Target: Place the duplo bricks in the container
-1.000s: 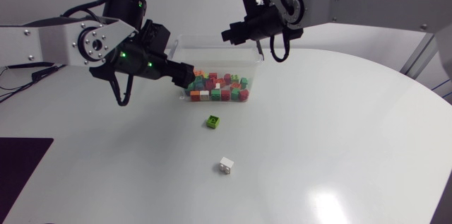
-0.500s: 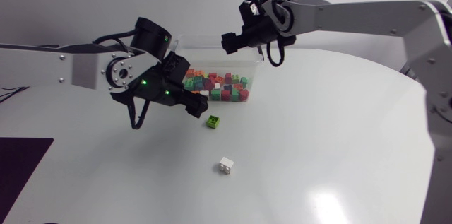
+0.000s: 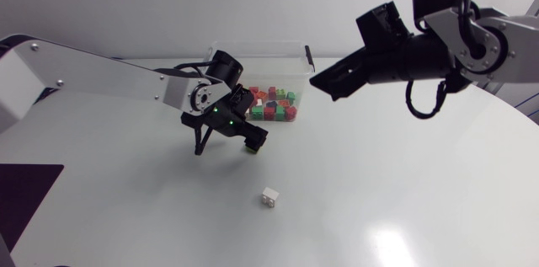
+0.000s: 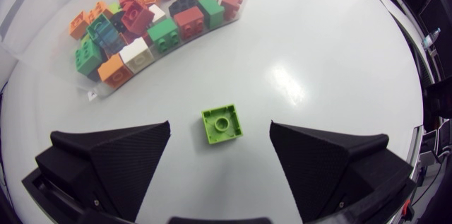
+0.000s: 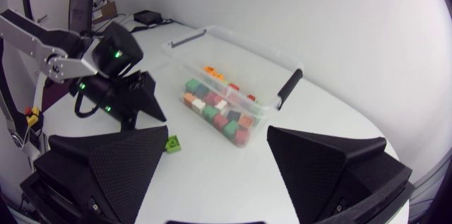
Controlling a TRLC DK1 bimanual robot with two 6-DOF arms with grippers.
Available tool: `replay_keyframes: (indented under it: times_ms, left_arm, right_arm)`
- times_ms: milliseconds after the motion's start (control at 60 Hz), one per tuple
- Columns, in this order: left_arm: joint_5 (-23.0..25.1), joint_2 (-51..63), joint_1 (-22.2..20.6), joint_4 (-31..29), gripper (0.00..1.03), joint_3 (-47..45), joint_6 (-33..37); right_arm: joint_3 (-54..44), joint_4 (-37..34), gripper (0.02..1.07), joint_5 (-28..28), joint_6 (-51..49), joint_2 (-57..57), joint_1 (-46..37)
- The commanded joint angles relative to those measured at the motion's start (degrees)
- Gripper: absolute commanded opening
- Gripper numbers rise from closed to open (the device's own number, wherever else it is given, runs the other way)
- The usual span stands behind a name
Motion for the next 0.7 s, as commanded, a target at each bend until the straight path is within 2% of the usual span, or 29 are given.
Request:
replay_keyframes:
  times_ms: [0,200,267,483,617,683]
  left_arm:
    - [-0.6,4.1,-0.4,-1.4,0.96,3.4,1.0]
    - [-2.6,8.6,-1.4,-8.1,0.87,10.0,0.6]
    - [-2.6,10.4,-1.3,-13.0,0.83,14.1,-0.2]
    - [-2.6,15.7,-1.2,-22.6,0.82,23.3,-2.0]
    - [-2.7,17.5,-1.3,-24.8,0.63,26.0,-3.8]
    - [-2.7,18.0,-1.6,-25.3,0.60,26.4,-4.4]
  right_arm:
    - [-4.7,-2.3,1.03,-0.2,-2.5,-2.6,0.9]
    - [-8.2,-8.5,1.03,0.1,-4.9,-5.6,3.4]
    - [-8.4,-10.8,1.03,0.2,-5.1,-5.9,3.7]
    - [-10.3,-12.8,1.03,0.3,-6.1,-6.6,4.1]
    - [-11.4,-13.4,1.03,0.3,-6.1,-7.2,4.2]
    - [-12.0,-13.4,1.03,0.5,-6.1,-7.6,4.6]
